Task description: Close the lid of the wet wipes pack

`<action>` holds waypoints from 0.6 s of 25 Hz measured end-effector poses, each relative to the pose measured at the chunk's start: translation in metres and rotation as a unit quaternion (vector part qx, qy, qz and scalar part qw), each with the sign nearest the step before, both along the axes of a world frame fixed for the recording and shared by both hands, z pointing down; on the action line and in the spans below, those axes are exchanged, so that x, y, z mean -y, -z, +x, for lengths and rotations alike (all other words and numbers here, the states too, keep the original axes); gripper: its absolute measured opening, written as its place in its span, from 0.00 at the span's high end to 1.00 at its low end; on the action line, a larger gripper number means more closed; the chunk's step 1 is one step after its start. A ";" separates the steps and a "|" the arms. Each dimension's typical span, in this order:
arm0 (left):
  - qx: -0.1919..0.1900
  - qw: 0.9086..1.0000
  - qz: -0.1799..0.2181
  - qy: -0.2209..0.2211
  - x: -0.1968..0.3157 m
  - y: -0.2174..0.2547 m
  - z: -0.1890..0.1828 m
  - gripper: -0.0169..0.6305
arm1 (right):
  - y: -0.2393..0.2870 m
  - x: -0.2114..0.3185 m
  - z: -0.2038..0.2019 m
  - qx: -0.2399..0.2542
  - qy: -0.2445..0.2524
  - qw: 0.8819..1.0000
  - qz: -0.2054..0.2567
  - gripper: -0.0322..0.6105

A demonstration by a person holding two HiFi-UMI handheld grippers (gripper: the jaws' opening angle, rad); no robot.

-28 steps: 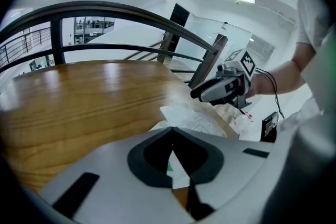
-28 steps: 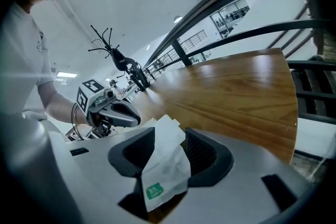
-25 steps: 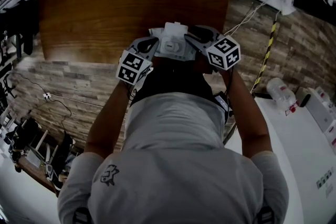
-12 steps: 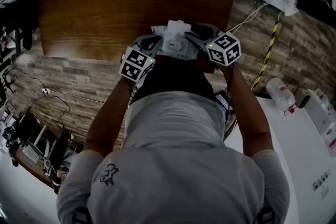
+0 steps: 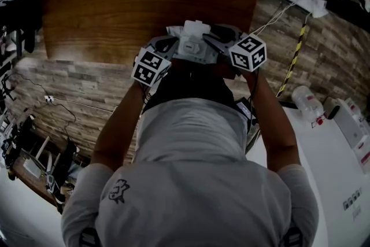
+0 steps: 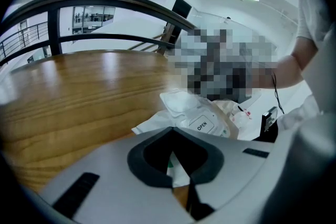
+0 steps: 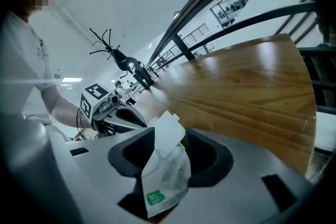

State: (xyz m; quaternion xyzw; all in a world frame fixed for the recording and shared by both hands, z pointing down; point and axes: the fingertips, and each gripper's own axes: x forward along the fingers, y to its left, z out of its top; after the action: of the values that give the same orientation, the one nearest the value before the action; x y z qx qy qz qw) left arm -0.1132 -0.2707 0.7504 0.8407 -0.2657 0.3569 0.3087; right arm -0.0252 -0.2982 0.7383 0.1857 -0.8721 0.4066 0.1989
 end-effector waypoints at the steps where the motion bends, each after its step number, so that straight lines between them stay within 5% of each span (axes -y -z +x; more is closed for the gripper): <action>1: 0.001 1.000 -0.001 0.001 0.000 -0.001 0.000 0.96 | 0.003 0.000 0.000 0.001 -0.001 1.000 0.002 0.69; 15: 0.006 1.000 -0.006 0.006 0.000 -0.002 0.000 0.96 | 0.036 -0.020 -0.010 0.009 0.000 1.000 0.013 0.69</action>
State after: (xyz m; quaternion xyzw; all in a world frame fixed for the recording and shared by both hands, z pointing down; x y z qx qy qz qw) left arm -0.1128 -0.2708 0.7524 0.8349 -0.2705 0.3620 0.3142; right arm -0.0349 -0.2787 0.7027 0.1845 -0.8792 0.3967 0.1886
